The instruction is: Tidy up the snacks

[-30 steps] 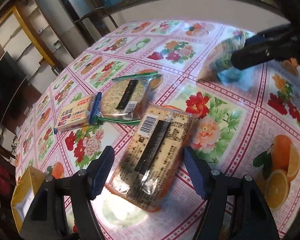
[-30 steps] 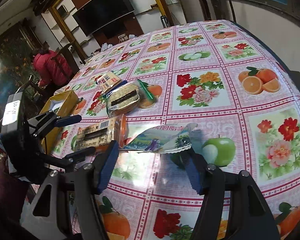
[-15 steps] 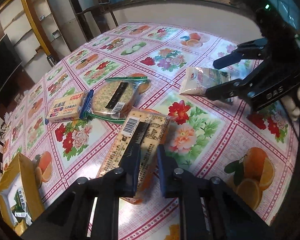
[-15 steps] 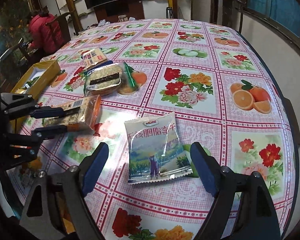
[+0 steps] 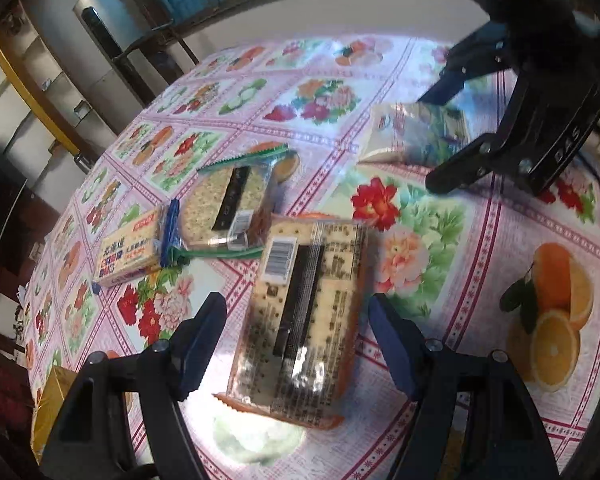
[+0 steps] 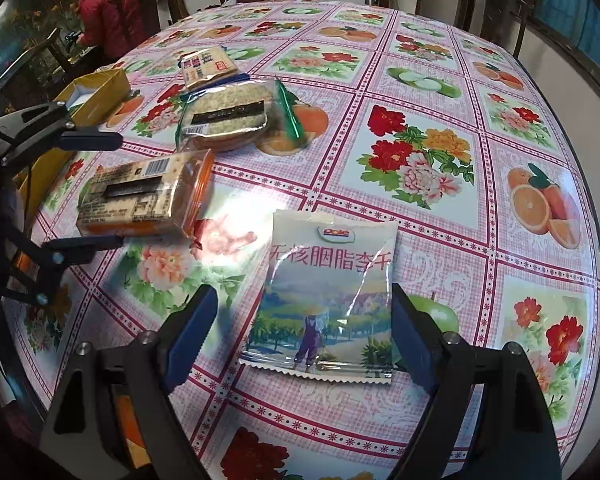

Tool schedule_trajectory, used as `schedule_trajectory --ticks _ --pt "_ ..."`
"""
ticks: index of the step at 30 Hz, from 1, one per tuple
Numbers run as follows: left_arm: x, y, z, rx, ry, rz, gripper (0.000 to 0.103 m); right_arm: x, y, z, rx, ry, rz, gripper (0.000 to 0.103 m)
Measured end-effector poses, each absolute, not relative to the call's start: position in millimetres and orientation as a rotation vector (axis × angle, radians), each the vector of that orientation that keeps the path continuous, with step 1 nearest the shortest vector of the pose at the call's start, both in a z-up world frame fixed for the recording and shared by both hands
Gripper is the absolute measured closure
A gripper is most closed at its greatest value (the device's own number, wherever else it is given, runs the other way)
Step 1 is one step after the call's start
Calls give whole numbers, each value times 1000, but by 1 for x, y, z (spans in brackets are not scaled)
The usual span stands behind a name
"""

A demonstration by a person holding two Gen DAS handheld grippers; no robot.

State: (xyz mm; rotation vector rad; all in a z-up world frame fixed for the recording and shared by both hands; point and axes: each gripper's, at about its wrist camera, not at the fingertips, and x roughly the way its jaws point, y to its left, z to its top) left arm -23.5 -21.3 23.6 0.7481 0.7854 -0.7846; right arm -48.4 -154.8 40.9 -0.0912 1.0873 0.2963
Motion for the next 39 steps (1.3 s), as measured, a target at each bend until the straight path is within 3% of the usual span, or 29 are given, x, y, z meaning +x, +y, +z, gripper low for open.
schedule_trajectory --ticks 3,13,21,29,39 --pt "-7 -18 24 590 923 -800 45 -47 -156 42 -114 1093 288 36" --pt "-36 3 28 452 923 -678 49 -52 -168 48 -27 1060 295 59" --pt "-65 72 72 224 835 -586 50 -70 -171 57 50 1008 298 62" --pt "-62 171 115 72 751 -359 50 -79 -111 115 70 899 468 62" --pt "-24 276 107 -73 750 -130 50 -28 12 134 110 899 685 61"
